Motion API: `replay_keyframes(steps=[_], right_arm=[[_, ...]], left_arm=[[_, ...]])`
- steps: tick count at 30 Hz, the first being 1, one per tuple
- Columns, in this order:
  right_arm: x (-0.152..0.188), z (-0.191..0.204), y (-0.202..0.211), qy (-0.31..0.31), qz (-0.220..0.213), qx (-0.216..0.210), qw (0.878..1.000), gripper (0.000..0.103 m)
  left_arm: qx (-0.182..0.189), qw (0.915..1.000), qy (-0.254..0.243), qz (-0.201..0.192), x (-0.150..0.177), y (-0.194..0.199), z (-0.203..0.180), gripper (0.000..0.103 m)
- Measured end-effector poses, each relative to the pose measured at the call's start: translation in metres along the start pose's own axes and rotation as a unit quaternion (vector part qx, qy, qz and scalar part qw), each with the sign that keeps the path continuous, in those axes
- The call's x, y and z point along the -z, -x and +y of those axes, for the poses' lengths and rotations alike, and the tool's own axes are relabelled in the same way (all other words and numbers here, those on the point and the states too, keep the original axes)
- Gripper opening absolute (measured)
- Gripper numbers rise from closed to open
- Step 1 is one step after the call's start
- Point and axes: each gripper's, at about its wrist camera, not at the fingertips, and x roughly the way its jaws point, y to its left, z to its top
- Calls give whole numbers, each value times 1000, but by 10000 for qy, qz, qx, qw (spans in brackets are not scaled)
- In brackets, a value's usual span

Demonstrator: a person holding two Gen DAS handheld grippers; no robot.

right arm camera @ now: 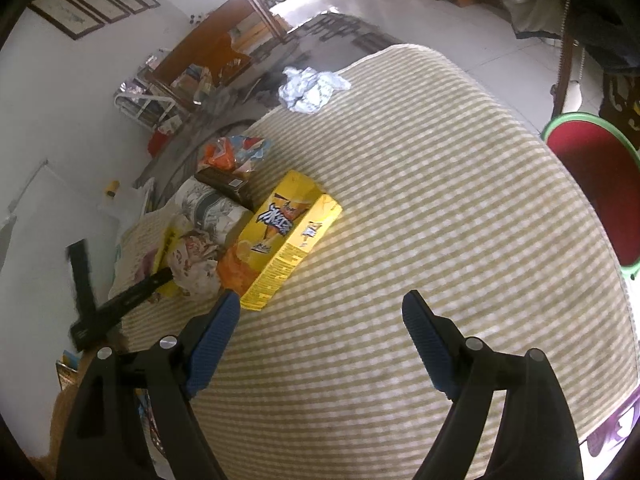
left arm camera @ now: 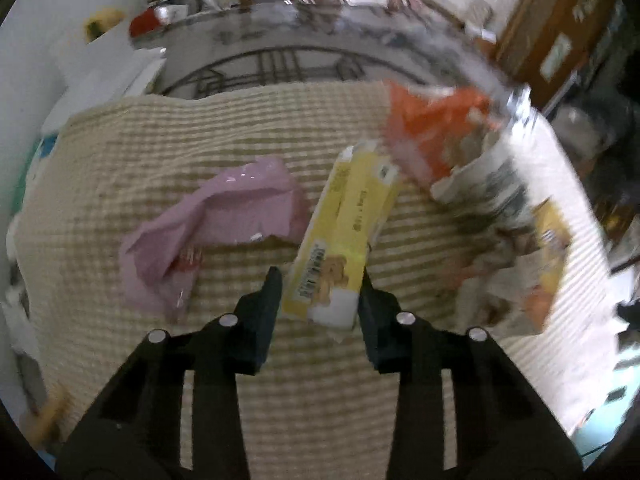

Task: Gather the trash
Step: 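Grasp the yellow tissue pack with the left tool while the right tool grasps the yellow iced-tea carton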

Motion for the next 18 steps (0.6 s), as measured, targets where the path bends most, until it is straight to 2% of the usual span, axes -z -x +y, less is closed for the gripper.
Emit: replay_keyframes(steps=[4, 5, 6, 9, 13, 15, 16, 17, 18], right_arm=[[-15, 18, -34, -83, 316, 44, 9995, 82], [-19, 22, -45, -193, 410, 49, 9990, 82], [-23, 24, -53, -281, 473, 37, 9985, 82], [-30, 41, -74, -204, 548, 194, 9981, 82], [-37, 60, -96, 66, 535, 587, 9968, 86], [-39, 61, -106, 8, 613, 702, 9957, 86], [-39, 62, -111, -38, 663, 747, 9950, 86], [-40, 61, -115, -21, 695, 848, 9940, 86], [-40, 61, -118, 24, 721, 906, 9933, 86]], left_arm=[[448, 9975, 482, -269, 18, 33, -4, 32], [520, 9967, 541, -301, 22, 39, -7, 28], [625, 9957, 593, -335, 26, 44, -9, 17], [734, 9939, 736, -358, 41, 57, -17, 18], [711, 9948, 709, -142, 57, 55, -24, 18], [683, 9952, 704, -73, 62, 52, -25, 21], [692, 9951, 713, -34, 64, 51, -25, 27], [720, 9948, 722, -2, 66, 52, -25, 37], [725, 9947, 726, -14, 68, 51, -25, 44]])
